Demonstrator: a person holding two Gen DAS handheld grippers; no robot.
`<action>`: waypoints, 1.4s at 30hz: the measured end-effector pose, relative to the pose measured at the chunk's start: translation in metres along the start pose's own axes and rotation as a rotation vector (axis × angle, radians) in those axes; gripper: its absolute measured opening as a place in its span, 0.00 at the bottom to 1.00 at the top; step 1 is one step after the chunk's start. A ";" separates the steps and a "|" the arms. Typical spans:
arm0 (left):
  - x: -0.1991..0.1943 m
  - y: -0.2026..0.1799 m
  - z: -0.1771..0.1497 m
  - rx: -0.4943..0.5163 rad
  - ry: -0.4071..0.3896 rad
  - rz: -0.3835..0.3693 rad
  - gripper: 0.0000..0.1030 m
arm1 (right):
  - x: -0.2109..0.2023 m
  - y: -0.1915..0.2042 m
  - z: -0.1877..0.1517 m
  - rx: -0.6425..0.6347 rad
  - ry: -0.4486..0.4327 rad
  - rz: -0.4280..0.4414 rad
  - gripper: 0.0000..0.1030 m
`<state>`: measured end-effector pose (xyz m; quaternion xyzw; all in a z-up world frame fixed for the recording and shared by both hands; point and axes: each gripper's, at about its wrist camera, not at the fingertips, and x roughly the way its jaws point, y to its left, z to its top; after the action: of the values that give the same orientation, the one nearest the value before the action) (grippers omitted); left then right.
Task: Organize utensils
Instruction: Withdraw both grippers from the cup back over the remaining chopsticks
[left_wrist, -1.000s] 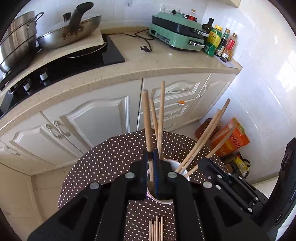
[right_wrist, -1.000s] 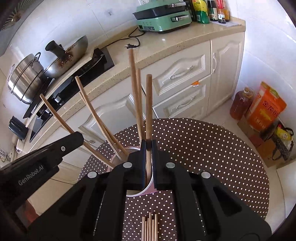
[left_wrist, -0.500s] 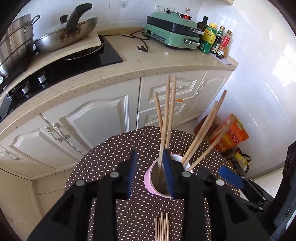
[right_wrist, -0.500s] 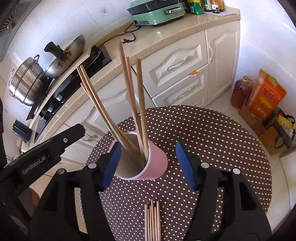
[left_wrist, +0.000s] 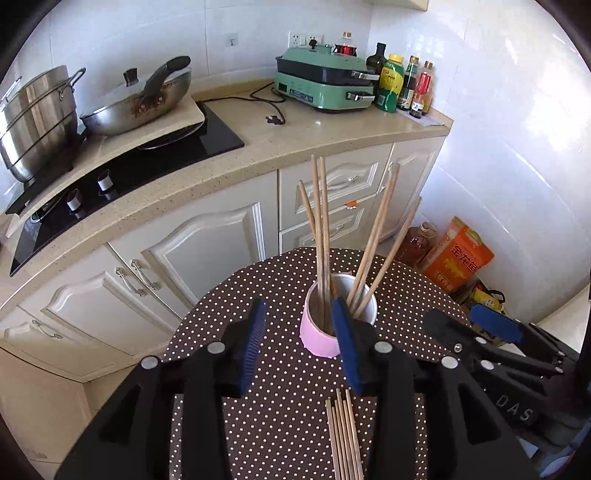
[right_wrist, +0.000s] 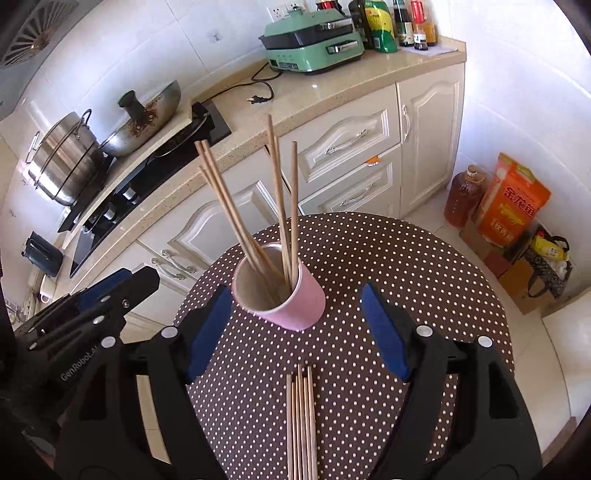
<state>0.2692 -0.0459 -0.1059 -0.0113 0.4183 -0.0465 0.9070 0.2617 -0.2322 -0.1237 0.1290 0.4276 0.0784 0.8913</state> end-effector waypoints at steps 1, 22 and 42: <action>-0.006 -0.001 -0.003 0.004 -0.008 0.003 0.37 | -0.005 0.001 -0.003 -0.003 -0.003 -0.002 0.71; -0.079 0.012 -0.074 0.027 -0.040 -0.022 0.47 | -0.055 0.003 -0.068 -0.044 0.057 -0.027 0.82; -0.013 0.026 -0.166 0.002 0.245 -0.024 0.47 | 0.015 -0.032 -0.154 0.007 0.354 -0.105 0.82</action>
<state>0.1367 -0.0154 -0.2051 -0.0098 0.5259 -0.0589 0.8485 0.1510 -0.2336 -0.2371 0.0938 0.5842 0.0515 0.8045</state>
